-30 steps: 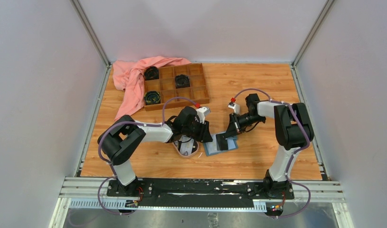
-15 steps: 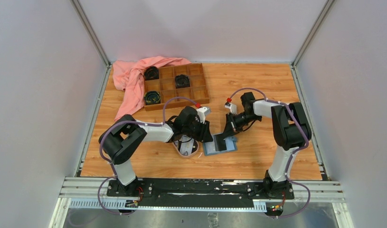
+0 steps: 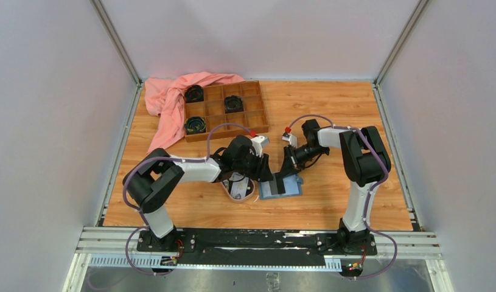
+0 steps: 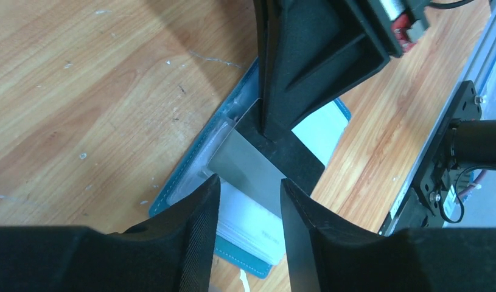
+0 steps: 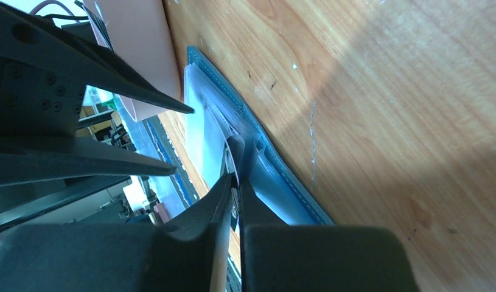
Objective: Put the credit cards into the card holder
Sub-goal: Insert the credit card into the card holder.
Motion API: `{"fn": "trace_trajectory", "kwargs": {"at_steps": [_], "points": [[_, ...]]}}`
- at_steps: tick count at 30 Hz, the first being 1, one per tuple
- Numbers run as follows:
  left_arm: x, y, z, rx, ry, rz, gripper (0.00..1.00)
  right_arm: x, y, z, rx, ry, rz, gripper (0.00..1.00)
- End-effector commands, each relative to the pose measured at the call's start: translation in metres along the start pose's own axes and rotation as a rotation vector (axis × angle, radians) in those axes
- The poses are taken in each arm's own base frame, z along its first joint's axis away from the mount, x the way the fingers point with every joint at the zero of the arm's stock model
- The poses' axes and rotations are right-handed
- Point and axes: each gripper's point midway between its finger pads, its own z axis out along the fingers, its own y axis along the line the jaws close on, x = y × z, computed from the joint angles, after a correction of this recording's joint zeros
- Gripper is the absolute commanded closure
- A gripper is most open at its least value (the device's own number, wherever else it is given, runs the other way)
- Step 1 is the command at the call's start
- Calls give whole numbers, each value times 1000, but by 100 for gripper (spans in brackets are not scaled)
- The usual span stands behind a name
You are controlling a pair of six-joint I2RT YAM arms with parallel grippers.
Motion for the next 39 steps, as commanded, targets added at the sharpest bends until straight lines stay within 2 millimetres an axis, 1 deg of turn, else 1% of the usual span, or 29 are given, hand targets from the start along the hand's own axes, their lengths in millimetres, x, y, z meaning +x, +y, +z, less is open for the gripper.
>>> {"fn": "trace_trajectory", "kwargs": {"at_steps": [1, 3, 6, 9, 11, 14, 18, 19, 20, 21, 22, 23, 25, 27, 31, 32, 37, 39], "points": [[-17, -11, -18, -18, -55, 30, 54, 3, -1, 7, 2, 15, -16, 87], [-17, -10, -23, -40, -57, 30, 53, 1, 3, 6, -7, 8, -34, 78], [-9, -1, -27, -103, -41, 30, 50, -2, 8, 0, 13, -4, -93, 65], [-2, 3, -28, -155, -25, 35, 43, -5, 10, -8, 61, -13, -170, 55], [-1, 4, -28, -180, -27, 34, 42, -6, 12, -11, 88, -15, -208, 52], [-3, 10, -32, -241, -45, 28, 42, -6, 13, -13, 137, -1, -266, 49], [-6, 21, -36, -318, -53, 37, 48, -7, 11, -20, 212, 8, -348, 49], [-8, 22, -36, -328, -52, 46, 50, -8, 10, -23, 243, 11, -374, 52], [-9, 23, -37, -339, -47, 56, 54, -7, 8, -25, 262, 14, -393, 60], [-9, 24, -37, -345, -39, 64, 61, -7, 8, -26, 279, 18, -413, 69], [-8, 25, -37, -353, -21, 72, 65, -7, 6, -27, 295, 24, -419, 79], [-6, 28, -38, -373, -2, 82, 67, -5, 4, -26, 303, 34, -421, 85], [-6, 33, -36, -402, 26, 97, 69, 0, 3, -23, 302, 56, -414, 91], [-5, 34, -32, -403, 49, 110, 77, 3, 0, -20, 311, 79, -398, 95], [2, 40, -25, -419, 108, 116, 91, 8, -10, -18, 346, 101, -367, 99], [5, 42, -25, -421, 123, 115, 93, 9, -11, -18, 344, 104, -362, 100], [21, 46, -27, -440, 188, 106, 95, 16, -12, -12, 327, 124, -331, 100], [26, 42, -27, -414, 212, 97, 95, 18, -12, -9, 310, 130, -311, 100]]}}
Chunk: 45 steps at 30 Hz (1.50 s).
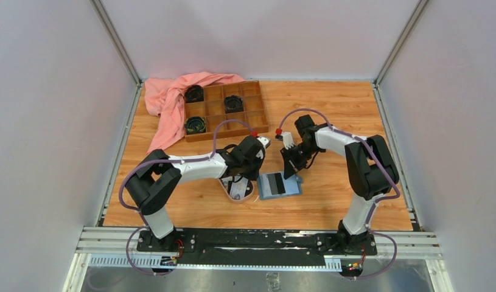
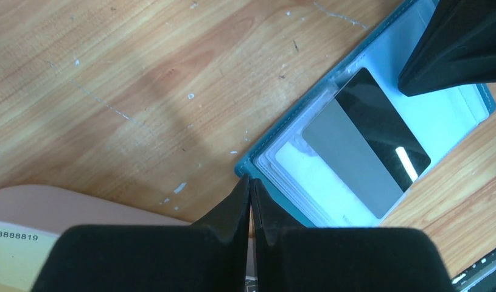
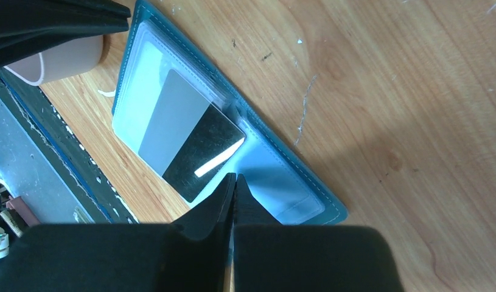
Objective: Put the credit cards into the card holder
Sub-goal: Insert the credit card into the card holder.
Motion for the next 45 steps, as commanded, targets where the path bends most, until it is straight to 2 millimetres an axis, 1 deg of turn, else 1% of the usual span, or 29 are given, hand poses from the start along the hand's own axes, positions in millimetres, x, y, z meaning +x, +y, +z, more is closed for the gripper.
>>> {"fn": "trace_trajectory", "kwargs": {"at_steps": [1, 9, 13, 19, 26, 31, 34, 38, 41, 45], "points": [[21, -4, -2, 13, 94, 24, 95, 13, 7, 10, -32, 63, 45, 100], [30, -25, 0, 98, 125, 13, 95, 13, 16, 17, -89, 53, 85, 100], [34, -31, 4, 118, 135, 6, 95, 9, 22, 19, -136, 45, 106, 100], [38, -32, 8, 124, 140, -5, 95, 7, 28, 22, -184, 36, 121, 100], [37, -31, 10, 116, 134, -9, 94, -1, 42, 18, -258, 2, 110, 100], [37, -30, 9, 111, 132, -10, 94, -4, 47, 16, -283, -11, 101, 100], [36, -27, 7, 97, 125, -5, 94, -6, 37, 8, -192, -14, 38, 100], [35, -27, 5, 95, 122, -3, 94, 1, 14, -2, -11, 6, -25, 100], [35, -28, 7, 99, 127, -3, 94, 8, 2, 1, 40, 42, -15, 100], [37, -28, 7, 104, 131, -4, 94, 13, 3, 10, 31, 83, -3, 100]]}}
